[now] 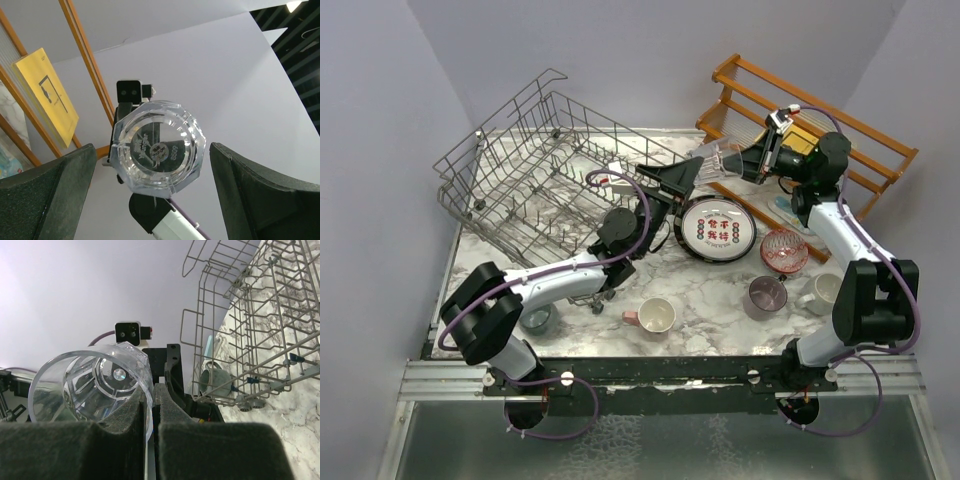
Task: Load the mixed dishes into the dish rack
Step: Pick up the cup at the center of the board.
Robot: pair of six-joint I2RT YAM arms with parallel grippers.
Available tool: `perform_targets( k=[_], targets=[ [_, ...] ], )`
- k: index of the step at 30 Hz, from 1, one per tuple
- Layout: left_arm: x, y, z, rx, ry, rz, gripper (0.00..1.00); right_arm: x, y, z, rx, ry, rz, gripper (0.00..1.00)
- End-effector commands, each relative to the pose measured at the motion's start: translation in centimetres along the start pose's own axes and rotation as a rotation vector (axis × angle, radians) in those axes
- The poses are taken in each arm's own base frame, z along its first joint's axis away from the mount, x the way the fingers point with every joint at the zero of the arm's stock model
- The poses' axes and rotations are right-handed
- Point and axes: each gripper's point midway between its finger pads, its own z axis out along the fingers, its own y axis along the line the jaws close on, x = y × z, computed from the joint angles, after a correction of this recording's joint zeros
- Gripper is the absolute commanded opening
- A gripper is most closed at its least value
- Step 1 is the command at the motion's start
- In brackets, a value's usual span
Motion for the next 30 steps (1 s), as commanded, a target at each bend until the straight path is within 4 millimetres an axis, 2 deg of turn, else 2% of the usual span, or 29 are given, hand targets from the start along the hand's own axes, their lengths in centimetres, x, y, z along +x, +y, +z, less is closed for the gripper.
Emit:
perform_targets(
  k=[1,12,18,20,21,22,24,27,30],
  targets=[
    [-0.5,-1.6,0.7,0.037,-0.042,-0.021,0.98,0.5,0.7,0.4,-0.012,-0.017,-0.049,0.01],
    [0.2,-1.6,1.7,0.033,-0.042,-0.083,0.88,1.3,0.3,0.8,-0.012,-0.01,-0.059,0.01],
    [-0.1,-1.7,1.4,0.033,-0.049,-0.082,0.75,1.3,0.0,0.8,-0.01,-0.012,-0.062,0.02],
    [-0.1,-1.6,1.3,0.031,-0.051,-0.078,0.67,1.3,0.0,0.8,-0.011,-0.011,-0.063,0.03],
    [-0.1,-1.7,1.3,0.033,-0.052,-0.078,0.6,1.3,-0.1,0.8,-0.01,-0.01,-0.063,0.07],
    [-0.2,-1.7,1.2,0.036,-0.054,-0.074,0.55,1.4,-0.1,0.8,-0.01,-0.008,-0.063,0.18],
    [-0.4,-1.8,1.1,0.041,-0.06,-0.072,0.33,1.5,-0.2,0.7,-0.01,-0.005,-0.066,0.37],
    [-1.1,-1.8,0.8,0.047,-0.073,-0.05,0.12,1.7,-0.2,0.6,-0.017,0.006,-0.097,0.64],
    [-2.4,-1.9,0.4,0.064,-0.095,-0.009,0.02,2.0,-0.2,0.4,-0.015,0.032,-0.183,0.87]
  ],
)
